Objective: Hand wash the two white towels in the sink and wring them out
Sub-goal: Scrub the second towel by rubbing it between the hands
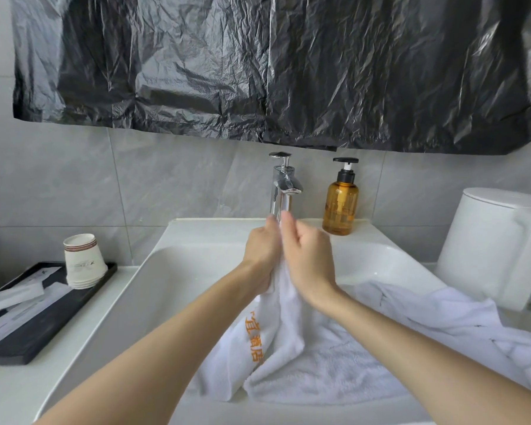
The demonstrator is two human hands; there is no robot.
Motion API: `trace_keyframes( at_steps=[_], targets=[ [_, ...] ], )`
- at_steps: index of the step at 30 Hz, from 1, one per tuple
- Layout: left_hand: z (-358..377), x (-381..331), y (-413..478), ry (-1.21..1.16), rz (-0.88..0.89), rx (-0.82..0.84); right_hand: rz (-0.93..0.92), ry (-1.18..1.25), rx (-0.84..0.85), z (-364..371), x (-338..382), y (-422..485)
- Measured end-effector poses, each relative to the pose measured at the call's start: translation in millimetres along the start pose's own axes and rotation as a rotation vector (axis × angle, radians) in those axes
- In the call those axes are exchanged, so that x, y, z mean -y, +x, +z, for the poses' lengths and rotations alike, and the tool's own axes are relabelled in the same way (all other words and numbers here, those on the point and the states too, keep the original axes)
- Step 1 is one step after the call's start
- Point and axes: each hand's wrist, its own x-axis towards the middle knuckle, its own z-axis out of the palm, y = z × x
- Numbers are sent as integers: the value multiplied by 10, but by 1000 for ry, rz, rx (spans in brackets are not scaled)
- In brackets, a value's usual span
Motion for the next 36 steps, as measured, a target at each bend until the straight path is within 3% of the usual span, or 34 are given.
trace_keyframes(
  at_steps=[1, 5, 9, 12, 16, 17, 20, 25, 28, 32, 36],
  targets=[
    [-21, 7, 5, 7, 2, -15, -19, 5, 10, 2, 8, -54],
    [36, 32, -56, 0, -39, 66, 200, 25, -85, -2, -28, 138],
    [-40, 0, -7, -31, -41, -13, -13, -3, 5, 26, -1, -58],
    [-11, 31, -57, -38, -64, 35, 157, -25, -39, 8, -33, 139],
    [-43, -18, -35, -36, -15, -8, -85, -14, -12, 15, -26, -48],
    [-47, -9, -26, -40, -12, -13, -102, -28, -7, 21, -41, -36],
    [10, 3, -59, -27, -37, 42, 94, -28, -59, -13, -54, 191],
    [-55, -41, -28, -17, 11, -5, -136, -28, -7, -3, -10, 10],
    [-8, -32, -67, 2, -13, 44, 95, -23, -28, -33, -19, 198],
    [-75, -56, -15, -80, 8, 8, -90, -21, 53, -4, 6, -4],
    [-17, -59, -87, -37, 1, 65, 96, -14, -45, -31, -31, 190]
  ],
)
